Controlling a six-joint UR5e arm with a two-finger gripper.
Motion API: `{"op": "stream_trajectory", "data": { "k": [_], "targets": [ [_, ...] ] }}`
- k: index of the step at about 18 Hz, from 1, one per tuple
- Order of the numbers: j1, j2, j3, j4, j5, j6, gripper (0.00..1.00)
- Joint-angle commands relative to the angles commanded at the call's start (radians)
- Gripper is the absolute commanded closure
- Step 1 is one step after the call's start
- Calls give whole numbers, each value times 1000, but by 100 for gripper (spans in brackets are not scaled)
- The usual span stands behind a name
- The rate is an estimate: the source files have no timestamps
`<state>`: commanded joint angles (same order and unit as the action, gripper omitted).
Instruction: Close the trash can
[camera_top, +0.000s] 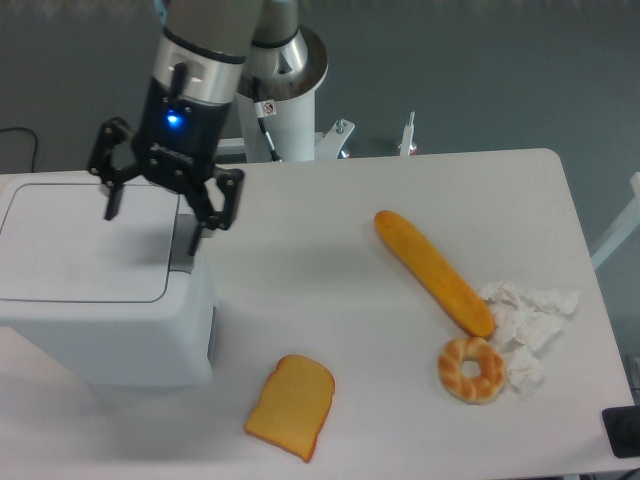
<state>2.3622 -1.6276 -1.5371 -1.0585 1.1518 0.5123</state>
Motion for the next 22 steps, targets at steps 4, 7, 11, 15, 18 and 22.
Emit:
{"op": "stream_trajectory", "data": {
  "k": [4,7,11,15,18,22],
  "targets": [
    [67,-2,23,-2,5,131,0],
    [124,-2,9,-3,34,303,0],
    [161,-3,6,-2,205,524,0],
    [241,-2,3,-5,230,708,0],
    [302,20,-12,-21,232,811,0],
    [408,61,-58,-63,229,1009,0]
  ]
}}
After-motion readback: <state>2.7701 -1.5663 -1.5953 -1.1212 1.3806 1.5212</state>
